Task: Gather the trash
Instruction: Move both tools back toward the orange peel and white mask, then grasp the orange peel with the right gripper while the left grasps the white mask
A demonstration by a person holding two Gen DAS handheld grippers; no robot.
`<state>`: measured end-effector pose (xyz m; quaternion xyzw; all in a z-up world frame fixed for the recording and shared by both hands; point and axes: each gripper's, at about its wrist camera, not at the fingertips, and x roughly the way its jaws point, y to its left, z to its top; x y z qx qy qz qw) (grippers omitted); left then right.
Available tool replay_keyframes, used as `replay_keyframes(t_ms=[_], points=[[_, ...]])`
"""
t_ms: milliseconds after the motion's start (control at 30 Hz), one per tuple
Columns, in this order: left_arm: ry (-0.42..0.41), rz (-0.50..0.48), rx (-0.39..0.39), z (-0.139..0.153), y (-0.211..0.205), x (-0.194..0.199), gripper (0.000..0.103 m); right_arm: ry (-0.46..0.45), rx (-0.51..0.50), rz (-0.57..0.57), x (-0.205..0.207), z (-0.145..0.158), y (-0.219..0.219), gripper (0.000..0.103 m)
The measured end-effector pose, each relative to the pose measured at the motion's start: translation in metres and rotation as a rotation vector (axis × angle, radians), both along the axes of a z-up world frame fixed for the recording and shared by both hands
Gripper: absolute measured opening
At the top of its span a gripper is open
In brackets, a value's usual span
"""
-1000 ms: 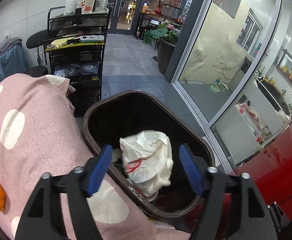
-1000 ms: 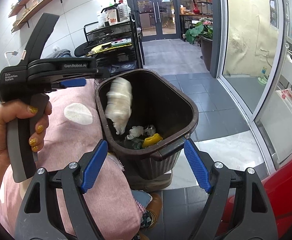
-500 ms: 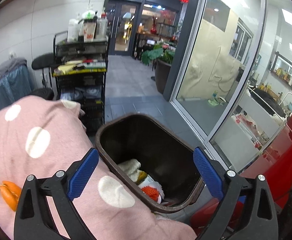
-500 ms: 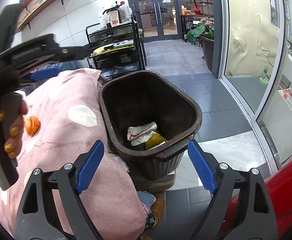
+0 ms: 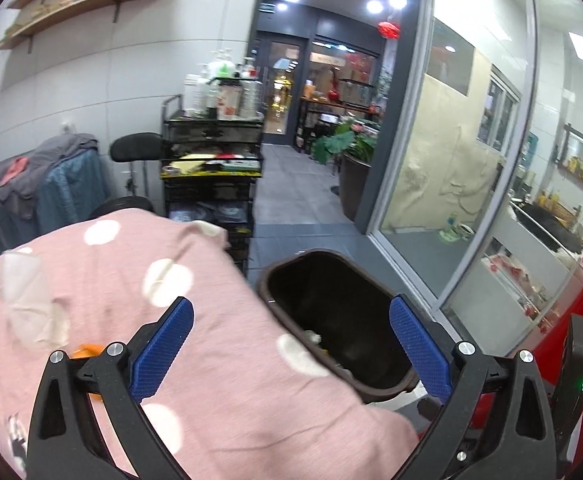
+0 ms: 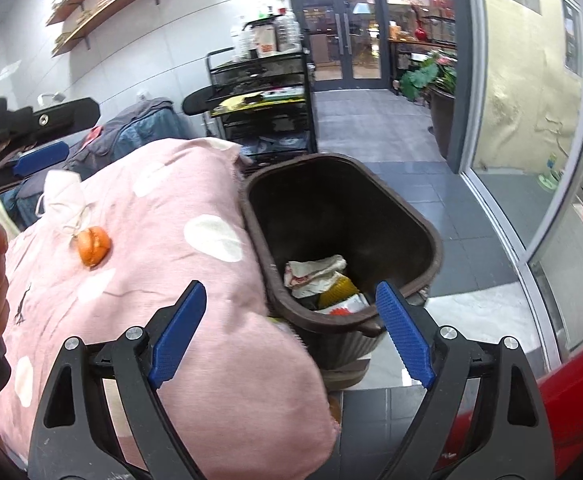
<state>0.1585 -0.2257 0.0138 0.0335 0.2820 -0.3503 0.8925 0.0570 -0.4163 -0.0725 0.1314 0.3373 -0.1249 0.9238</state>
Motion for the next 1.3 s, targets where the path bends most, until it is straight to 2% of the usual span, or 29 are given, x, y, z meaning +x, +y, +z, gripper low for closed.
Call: replay_keyframes(t_ms=[500,667,867,1067,1300], points=[[0.009,0.236,-0.001,-0.004,0.113,0.005,0.097,-0.019,-0.007,0.213,0.041,0.017,0.08,0.086],[0.001,0.321,0.022,-0.007,0.147,0.009,0.097,-0.006,-0.017,0.293,0.058,0.02,0.114,0.086],[0.034,0.418,0.021,-0.022,0.201,0.015,0.097,0.019,0.001,0.385,0.08,0.019,0.149,0.086],[0.117,0.502,0.017,-0.046,0.245,0.033,0.097,0.106,0.034,0.476,0.119,0.006,0.185,0.086],[0.184,0.499,0.009,-0.063,0.255,0.059,0.096,0.224,0.043,0.545,0.196,-0.013,0.216,0.086]])
